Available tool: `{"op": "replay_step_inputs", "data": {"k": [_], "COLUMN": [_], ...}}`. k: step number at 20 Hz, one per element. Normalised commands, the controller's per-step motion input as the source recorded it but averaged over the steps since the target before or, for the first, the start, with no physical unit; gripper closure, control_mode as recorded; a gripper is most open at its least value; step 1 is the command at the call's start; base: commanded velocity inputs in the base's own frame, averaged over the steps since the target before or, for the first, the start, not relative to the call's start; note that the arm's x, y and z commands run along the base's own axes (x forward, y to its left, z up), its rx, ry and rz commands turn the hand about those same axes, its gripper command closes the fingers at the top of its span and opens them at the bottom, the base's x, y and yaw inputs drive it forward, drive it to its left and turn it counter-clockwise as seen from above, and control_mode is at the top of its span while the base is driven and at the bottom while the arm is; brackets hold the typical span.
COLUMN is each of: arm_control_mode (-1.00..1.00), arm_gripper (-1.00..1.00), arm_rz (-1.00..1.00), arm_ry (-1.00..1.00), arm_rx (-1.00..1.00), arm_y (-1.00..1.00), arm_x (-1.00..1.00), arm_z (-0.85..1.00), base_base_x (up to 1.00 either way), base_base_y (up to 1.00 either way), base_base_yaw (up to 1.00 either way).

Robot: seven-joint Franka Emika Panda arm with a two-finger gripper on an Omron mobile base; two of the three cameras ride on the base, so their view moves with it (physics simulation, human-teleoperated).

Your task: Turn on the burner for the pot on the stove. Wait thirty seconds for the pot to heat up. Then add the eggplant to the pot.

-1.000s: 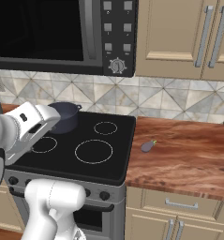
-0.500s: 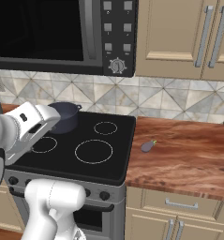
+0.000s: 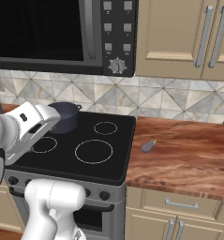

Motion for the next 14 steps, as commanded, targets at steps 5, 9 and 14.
{"op": "replay_step_inputs", "data": {"k": [5,9,14], "arm_control_mode": [-1.0,-1.0,-1.0], "arm_gripper": [-1.0,-1.0,-1.0], "arm_rz": [0.0,0.0,0.0], "arm_ry": [0.0,0.0,0.0], "arm_rx": [0.0,0.0,0.0], "arm_y": [0.0,0.0,0.0], "arm_x": [0.0,0.0,0.0], "arm_z": [0.0,0.0,0.0], "base_base_x": [0.0,0.0,0.0], "base_base_y": [0.0,0.0,0.0], "base_base_yaw": [0.0,0.0,0.0]}}
